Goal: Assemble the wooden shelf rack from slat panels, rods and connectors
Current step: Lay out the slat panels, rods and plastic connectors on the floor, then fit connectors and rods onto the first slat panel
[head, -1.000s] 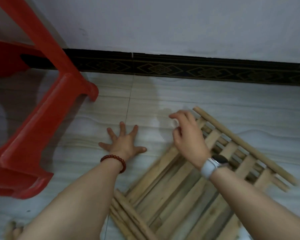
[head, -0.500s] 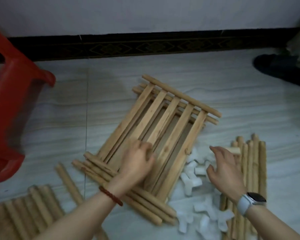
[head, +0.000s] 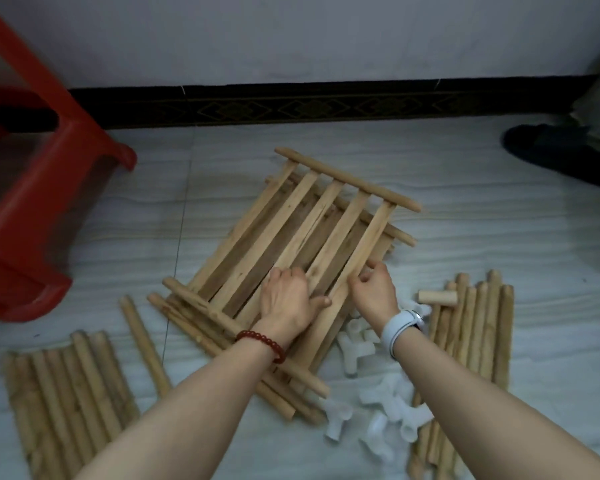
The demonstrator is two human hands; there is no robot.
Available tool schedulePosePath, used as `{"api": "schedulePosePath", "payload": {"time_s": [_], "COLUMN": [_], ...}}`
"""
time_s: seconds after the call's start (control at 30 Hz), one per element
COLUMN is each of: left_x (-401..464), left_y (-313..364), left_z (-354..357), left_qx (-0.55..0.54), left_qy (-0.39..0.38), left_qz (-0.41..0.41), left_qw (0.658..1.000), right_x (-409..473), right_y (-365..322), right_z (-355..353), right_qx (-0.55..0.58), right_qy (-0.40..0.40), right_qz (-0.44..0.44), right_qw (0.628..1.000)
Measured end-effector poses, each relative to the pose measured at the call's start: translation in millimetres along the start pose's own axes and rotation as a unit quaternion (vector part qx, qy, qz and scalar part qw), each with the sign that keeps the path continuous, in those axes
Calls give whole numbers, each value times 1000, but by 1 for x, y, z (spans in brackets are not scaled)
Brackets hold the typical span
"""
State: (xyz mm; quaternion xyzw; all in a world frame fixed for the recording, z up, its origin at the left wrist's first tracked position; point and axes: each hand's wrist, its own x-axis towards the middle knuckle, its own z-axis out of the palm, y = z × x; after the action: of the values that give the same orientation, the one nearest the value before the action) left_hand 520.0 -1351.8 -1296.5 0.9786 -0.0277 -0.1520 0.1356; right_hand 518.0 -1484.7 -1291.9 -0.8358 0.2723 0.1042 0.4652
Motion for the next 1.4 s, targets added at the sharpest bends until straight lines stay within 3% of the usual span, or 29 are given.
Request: {"api": "schedulePosePath", "payload": {"time_s": [0.3, 0.43, 0.53, 0.6, 0.63, 0.67, 0.73, 0.77, 0.8, 0.83, 0.9, 1.0, 1.13, 1.2, 1.27, 1.4], "left_x": [-88, -146, -167, -177, -181, -186, -196, -201, -205, -208, -213, -218, -228, -234, -236, -237], "left_y": [-19, -33, -46, -54, -58, -63, -71, -74, -77, -79, -86, -93, -101, -106, -112, -121], "left_z": [-59, -52, -42, -36, -34, -32, -28, -27, -26, -26, -24, -23, -21, -20, -20, -25], "left_qx": [6, -59, -105, -115, -120, -127, -138, -140, -142, -143, -141, -137, -117, -108, -105, -86], "left_qy": [68, -12, -22, -15, -18, -23, -25, -21, -16, -11, -2, 0, 0, 1, 6, 33], "left_qz": [21, 9, 8, 12, 14, 18, 30, 36, 44, 51, 63, 62, 51, 47, 40, 21], "left_qw": [997, 998, 994, 993, 993, 991, 990, 989, 989, 988, 988, 989, 992, 993, 994, 996], "right_x": [-85, -126, -143, -152, -156, -162, -172, -177, -181, -185, -189, -184, -179, -179, -179, -176], "right_y": [-3, 8, 24, 45, 58, 73, 101, 113, 125, 133, 144, 147, 128, 114, 100, 87], "right_z": [-9, -7, -7, -11, -16, -21, -30, -33, -33, -32, -27, -22, -22, -26, -31, -40], "right_qx": [180, 265, 274, 154, 10, -170, -470, -548, -588, -603, -578, -483, -280, -116, 50, 215], "right_qy": [-118, -174, -206, -196, -193, -199, -256, -292, -322, -334, -329, -311, -230, -174, -129, -106], "right_qz": [-33, -23, -19, -69, -133, -202, -274, -273, -261, -249, -240, -218, -162, -121, -56, -10], "right_qw": [976, 948, 939, 966, 972, 944, 799, 734, 694, 681, 707, 789, 918, 970, 989, 971]}}
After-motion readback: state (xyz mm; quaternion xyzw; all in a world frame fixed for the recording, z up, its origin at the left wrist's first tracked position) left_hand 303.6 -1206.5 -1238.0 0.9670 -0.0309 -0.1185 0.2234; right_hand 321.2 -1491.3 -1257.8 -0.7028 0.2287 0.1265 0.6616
